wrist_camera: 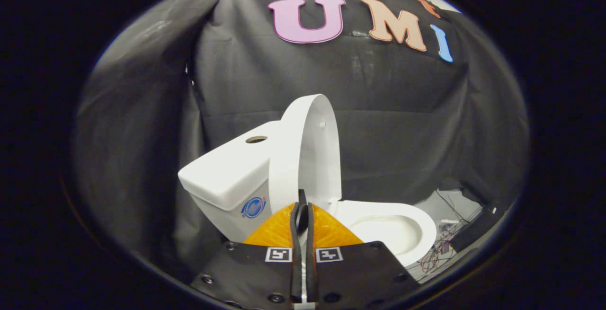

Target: Open the toilet lid.

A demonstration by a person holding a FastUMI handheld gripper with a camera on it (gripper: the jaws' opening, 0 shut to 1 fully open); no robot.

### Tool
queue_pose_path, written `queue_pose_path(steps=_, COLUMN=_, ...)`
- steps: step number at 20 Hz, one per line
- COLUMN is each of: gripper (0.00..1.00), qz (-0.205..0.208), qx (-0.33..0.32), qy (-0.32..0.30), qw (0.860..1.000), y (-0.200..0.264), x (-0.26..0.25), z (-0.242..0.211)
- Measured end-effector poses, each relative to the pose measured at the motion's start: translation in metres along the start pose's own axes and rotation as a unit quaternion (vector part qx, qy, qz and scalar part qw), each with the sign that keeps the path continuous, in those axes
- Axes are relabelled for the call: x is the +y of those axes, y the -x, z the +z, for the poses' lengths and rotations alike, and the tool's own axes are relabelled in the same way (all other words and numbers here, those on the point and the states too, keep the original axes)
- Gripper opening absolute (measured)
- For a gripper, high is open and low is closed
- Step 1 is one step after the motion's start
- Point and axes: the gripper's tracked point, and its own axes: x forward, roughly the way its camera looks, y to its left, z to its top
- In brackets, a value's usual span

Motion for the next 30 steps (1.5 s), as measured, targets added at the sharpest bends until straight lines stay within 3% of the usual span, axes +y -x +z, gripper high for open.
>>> queue_pose_path(steps=1, gripper=0.11, qz=0.008, qx=-0.008, qy=0.004, qw=1.0, y=0.0, x=0.006, z=0.004)
queue_pose_path(steps=5, gripper=0.12, qz=0.018, qx=-0.02, qy=0.024, qw=0.999, y=-0.003, x=0.016, z=0.005)
queue_pose_path(steps=7, gripper=0.21, qz=0.027, qx=-0.026, qy=0.031, qw=0.999, y=-0.005, x=0.02, z=0.005)
queue_pose_path(steps=11, gripper=0.22, qz=0.044, qx=-0.031, qy=0.016, qw=0.998, y=-0.004, x=0.021, z=0.001)
queue_pose_path(steps=13, gripper=0.3, qz=0.059, qx=-0.033, qy=0.008, qw=0.998, y=-0.004, x=0.023, z=0.001)
queue_pose_path(steps=17, gripper=0.33, qz=0.082, qx=-0.046, qy=0.011, qw=0.996, y=-0.004, x=0.027, z=0.003)
queue_pose_path(steps=20, gripper=0.61, qz=0.129, qx=-0.046, qy=0.0, qw=0.991, y=-0.004, x=0.045, z=-0.002)
queue_pose_path(steps=24, gripper=0.98, qz=0.125, qx=-0.059, qy=0.02, qw=0.99, y=0.004, x=0.04, z=0.001)
queue_pose_path(steps=30, gripper=0.99, qz=0.132, qx=-0.096, qy=0.04, qw=0.986, y=0.034, x=0.028, z=0.013)
